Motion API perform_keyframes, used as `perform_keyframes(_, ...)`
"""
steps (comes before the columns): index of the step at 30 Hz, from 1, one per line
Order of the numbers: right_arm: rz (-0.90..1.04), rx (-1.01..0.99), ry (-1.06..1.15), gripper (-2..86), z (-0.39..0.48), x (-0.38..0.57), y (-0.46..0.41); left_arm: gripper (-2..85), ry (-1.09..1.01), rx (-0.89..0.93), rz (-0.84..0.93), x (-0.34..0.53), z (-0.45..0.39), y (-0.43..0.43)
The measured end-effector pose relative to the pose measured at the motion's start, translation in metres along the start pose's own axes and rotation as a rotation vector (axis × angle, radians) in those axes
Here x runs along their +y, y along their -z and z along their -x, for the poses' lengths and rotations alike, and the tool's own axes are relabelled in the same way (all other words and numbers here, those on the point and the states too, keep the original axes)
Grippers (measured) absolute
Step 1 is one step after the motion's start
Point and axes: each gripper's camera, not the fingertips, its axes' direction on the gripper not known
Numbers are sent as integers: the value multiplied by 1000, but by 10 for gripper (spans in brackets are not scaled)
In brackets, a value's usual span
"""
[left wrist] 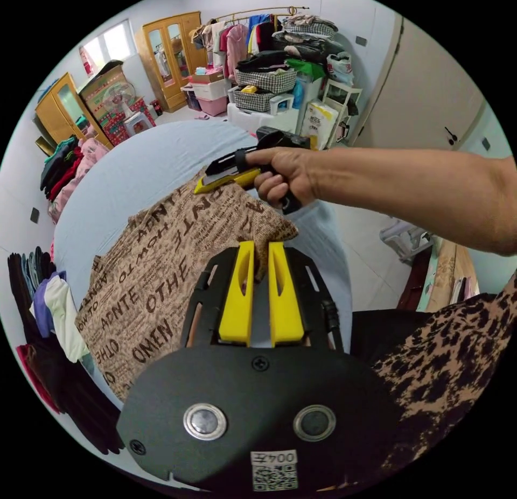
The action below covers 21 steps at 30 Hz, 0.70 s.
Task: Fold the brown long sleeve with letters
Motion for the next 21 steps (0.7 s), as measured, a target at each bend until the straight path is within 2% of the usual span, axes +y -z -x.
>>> perform_keyframes(4, -9, 114, 82, 51, 38, 40, 30, 18, 12, 116, -11, 18, 15, 33)
perform_keyframes(8, -95, 150, -21, 50, 41, 90, 71, 17, 69, 303, -73, 40, 38, 63)
perform_keyframes(12, -134, 120, -45, 50, 58, 107, 63, 18, 189, 459, -138, 72, 96, 91)
perform_keyframes(14, -160, 148, 7, 50, 95, 107, 35, 19, 352, 585, -226, 109, 159, 117)
perform_keyframes(16, -176, 178, 41, 50, 125, 104, 1, 19, 460, 627, -297, 144, 209, 139)
perform_keyframes(21, -86, 271, 159, 51, 188, 77, -140, 18, 663, 599, -459, 247, 329, 191)
